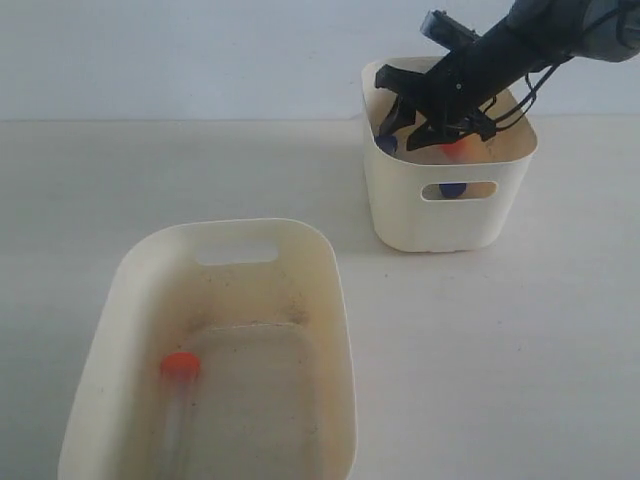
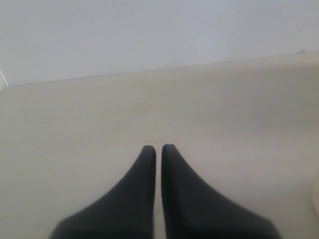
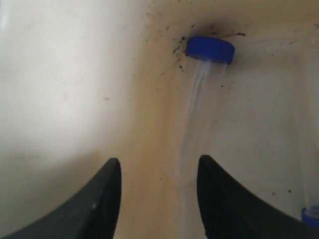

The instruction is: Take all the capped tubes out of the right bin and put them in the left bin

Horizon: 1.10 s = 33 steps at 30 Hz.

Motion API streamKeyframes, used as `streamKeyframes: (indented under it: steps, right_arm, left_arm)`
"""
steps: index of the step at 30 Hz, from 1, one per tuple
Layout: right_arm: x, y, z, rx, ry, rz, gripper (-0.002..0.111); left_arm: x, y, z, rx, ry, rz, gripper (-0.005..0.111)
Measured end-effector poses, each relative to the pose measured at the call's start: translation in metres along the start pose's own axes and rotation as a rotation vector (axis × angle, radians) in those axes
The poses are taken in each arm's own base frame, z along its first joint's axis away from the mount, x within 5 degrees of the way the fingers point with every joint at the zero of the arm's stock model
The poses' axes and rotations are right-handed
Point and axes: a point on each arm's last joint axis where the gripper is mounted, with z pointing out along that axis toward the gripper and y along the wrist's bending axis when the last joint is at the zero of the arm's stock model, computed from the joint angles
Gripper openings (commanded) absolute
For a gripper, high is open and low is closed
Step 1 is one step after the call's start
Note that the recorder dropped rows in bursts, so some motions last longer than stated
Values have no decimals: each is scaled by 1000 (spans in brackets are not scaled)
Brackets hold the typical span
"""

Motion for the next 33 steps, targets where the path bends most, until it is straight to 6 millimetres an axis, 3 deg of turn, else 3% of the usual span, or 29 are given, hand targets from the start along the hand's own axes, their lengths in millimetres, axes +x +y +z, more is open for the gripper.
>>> streamKeyframes:
  steps: [12,24,29,33]
  right_arm:
    - [3,-17,26,25,-17,14,47]
    - [6,-4,41,33,-61,-13,47]
    - [7,-5,44,39,-56,-4,66]
    - [6,-7,46,43,-71,10,62]
  left_arm:
    - [0,0,0,0,0,0,4]
    - [0,0,0,0,0,0,4]
    - [0,0,0,0,0,0,4]
    - [0,0,0,0,0,0,4]
